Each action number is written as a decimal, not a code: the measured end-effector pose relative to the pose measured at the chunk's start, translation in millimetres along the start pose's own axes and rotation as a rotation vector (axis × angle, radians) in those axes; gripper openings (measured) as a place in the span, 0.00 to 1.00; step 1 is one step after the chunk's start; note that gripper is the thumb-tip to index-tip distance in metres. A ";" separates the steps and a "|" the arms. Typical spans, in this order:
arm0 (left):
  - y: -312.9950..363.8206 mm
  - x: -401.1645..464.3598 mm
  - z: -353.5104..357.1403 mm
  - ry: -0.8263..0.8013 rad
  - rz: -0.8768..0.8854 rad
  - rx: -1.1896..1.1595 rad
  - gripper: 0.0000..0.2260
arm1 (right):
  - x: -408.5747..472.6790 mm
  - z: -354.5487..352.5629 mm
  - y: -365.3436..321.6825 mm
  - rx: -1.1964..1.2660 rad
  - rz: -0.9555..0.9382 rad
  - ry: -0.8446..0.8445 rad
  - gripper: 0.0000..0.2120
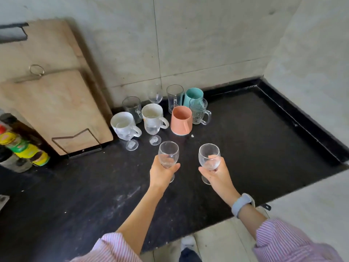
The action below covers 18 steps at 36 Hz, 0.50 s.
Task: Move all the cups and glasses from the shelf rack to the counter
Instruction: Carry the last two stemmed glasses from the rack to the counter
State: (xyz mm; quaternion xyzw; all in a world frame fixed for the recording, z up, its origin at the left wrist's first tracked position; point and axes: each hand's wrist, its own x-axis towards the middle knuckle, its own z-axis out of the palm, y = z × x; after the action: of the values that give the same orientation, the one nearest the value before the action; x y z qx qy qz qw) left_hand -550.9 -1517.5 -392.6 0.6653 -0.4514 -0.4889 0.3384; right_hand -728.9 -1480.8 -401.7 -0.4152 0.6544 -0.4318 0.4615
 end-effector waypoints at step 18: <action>9.3 133.1 63.4 0.190 -0.078 0.016 0.24 | 183.5 1.4 19.7 -0.063 0.003 0.015 0.25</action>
State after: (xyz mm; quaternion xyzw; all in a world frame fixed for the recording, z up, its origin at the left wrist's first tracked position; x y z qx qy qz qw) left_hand -598.9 -1645.4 -448.8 0.7286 -0.3948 -0.4328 0.3550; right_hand -772.5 -1648.3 -465.7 -0.4252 0.6717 -0.4134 0.4440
